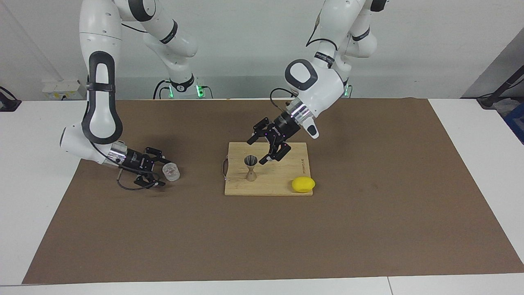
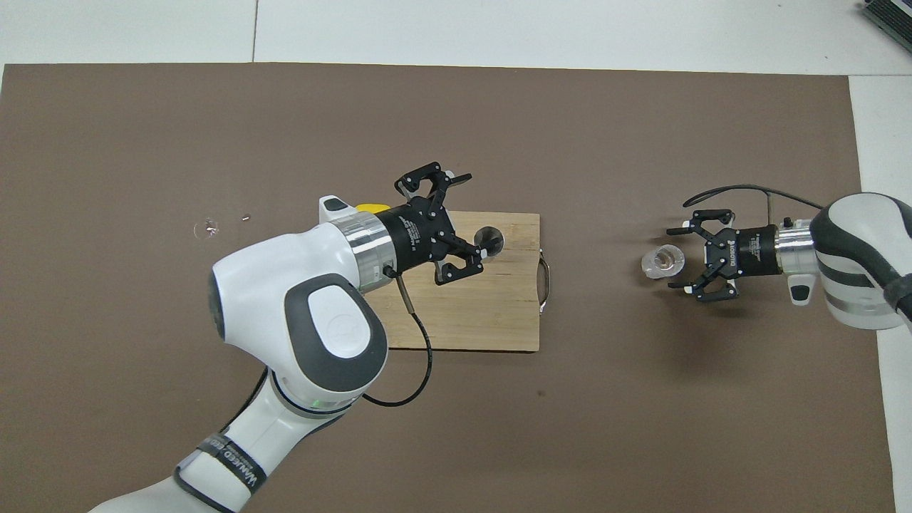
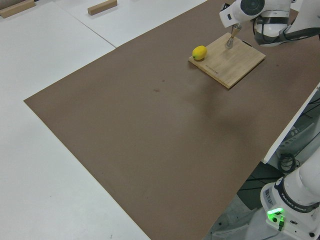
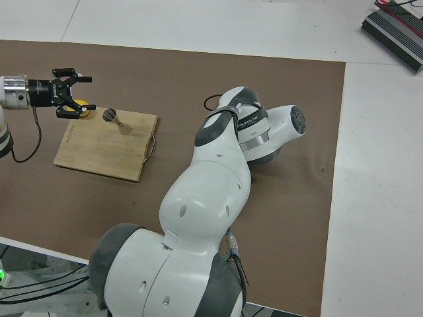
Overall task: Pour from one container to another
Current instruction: 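Release the cup with the left gripper while the right gripper grasps the glass, then return the left arm to rest while the right gripper lifts the glass, then tilt the clear glass over the dark cup with the right gripper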
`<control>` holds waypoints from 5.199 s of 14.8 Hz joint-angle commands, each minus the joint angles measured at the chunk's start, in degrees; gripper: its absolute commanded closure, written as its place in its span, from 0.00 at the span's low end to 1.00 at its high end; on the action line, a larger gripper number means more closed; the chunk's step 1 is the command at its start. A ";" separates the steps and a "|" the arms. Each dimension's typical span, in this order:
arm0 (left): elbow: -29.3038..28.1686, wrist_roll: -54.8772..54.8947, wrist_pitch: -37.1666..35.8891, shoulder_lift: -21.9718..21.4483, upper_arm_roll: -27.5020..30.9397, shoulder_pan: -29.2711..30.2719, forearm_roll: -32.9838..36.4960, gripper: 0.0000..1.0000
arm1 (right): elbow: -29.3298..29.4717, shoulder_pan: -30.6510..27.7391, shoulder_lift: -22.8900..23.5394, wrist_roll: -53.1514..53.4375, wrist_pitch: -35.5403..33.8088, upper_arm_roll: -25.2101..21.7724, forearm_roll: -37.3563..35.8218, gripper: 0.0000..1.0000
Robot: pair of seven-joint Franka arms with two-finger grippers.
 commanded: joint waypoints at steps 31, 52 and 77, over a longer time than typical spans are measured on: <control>17.89 79.82 -73.57 -12.02 3.45 30.81 82.12 0.00 | 8.41 25.39 -8.48 36.07 9.46 0.19 -14.88 1.00; 20.53 79.83 -74.38 -12.89 10.22 25.89 78.60 0.00 | 17.47 38.50 -5.84 54.73 7.97 0.28 -47.06 1.00; 20.53 79.82 -74.65 -12.98 10.31 25.81 78.60 0.00 | 18.18 40.87 -5.58 56.23 8.76 0.54 -54.12 1.00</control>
